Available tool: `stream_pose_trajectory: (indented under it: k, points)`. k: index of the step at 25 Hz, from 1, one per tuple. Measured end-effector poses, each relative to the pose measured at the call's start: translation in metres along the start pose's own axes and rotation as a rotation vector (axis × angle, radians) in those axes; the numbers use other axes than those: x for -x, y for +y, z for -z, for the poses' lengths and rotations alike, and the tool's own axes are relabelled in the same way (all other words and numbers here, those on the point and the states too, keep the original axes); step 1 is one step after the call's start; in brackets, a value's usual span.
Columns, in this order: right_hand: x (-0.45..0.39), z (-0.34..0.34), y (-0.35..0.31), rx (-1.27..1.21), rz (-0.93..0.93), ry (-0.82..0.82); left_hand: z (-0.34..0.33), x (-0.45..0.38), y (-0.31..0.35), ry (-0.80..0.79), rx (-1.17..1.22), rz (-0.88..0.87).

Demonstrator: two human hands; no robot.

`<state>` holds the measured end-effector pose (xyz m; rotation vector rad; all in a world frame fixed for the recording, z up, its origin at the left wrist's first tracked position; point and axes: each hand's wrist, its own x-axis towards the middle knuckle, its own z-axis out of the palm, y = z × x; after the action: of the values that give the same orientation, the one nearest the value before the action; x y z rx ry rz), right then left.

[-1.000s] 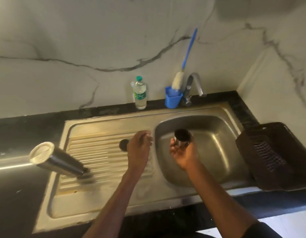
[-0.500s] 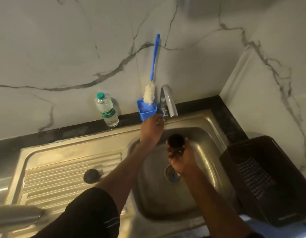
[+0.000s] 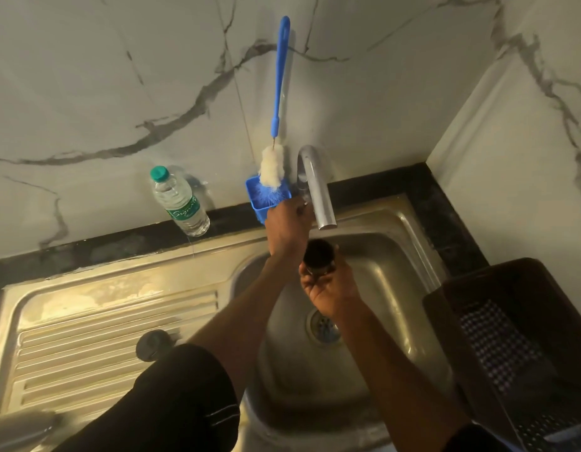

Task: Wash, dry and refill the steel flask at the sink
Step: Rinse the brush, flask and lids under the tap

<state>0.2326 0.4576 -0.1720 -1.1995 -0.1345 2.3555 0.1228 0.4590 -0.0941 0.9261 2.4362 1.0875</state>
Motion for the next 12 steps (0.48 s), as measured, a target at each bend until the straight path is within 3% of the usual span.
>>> stream_pose_trajectory:
  k: [9, 12]
  points:
    - [-0.003, 0.001, 0.012, -0.087, -0.02, 0.046, -0.004, 0.001, -0.005, 0.035, 0.146, 0.087]
    - [-0.005, 0.008, 0.015, -0.06, -0.059, 0.014, 0.001, 0.011, -0.017, -0.024, 0.12, -0.022]
